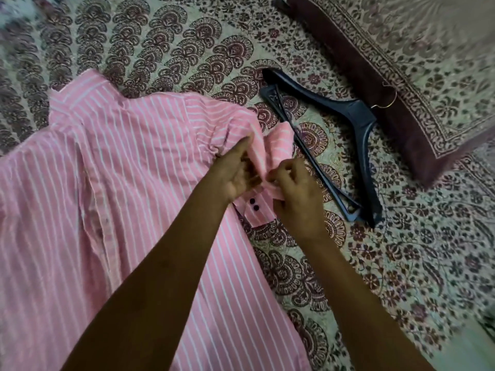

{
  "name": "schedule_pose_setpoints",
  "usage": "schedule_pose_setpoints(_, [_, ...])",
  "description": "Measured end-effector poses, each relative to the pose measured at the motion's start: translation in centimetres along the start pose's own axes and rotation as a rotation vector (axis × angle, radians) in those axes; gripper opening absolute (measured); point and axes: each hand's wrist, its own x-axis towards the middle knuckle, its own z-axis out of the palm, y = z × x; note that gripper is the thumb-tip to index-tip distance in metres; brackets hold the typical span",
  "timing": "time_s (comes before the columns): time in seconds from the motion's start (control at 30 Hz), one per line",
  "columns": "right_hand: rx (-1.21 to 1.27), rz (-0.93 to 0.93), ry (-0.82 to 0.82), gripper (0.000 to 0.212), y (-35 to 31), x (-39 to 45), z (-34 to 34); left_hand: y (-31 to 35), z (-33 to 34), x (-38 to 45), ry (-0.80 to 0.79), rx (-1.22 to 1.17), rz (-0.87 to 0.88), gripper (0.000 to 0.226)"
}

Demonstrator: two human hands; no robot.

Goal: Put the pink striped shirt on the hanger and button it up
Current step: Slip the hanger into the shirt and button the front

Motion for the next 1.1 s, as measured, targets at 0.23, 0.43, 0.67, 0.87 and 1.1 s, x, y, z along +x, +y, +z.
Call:
schedule_pose_setpoints(0.23, [0.578, 0.451, -0.142, 0.030, 0.1, -5.0, 0.7, 1.4, 0.4, -2.2, 0.073, -0.290, 0.443, 0.038])
schedule_pose_setpoints(0.43, [0.966, 0.731, 0.013, 0.058, -0.4, 0.9, -0.4, 2.8, 0.3, -7.1, -0.241, -0.071, 0.464, 0.036])
schedule_pose_setpoints(0.67, [1.047, 0.622, -0.444, 0.023, -1.5, 4.1, -2.6, 4.6, -0.4, -8.6, -0.237, -0.194, 0.544, 0.035])
schedule_pose_setpoints(0.87, [1.000, 0.802, -0.209, 0.015, 1.5, -0.7, -5.9, 3.8, -0.9, -7.5, 0.074, 0.131, 0.493, 0.045])
schedule_pose_setpoints(1.1, [0.882, 0.666, 0.189, 0.021, 3.8, -1.0, -8.8, -5.4, 3.0, -5.0, 0.043, 0.001, 0.378, 0.061])
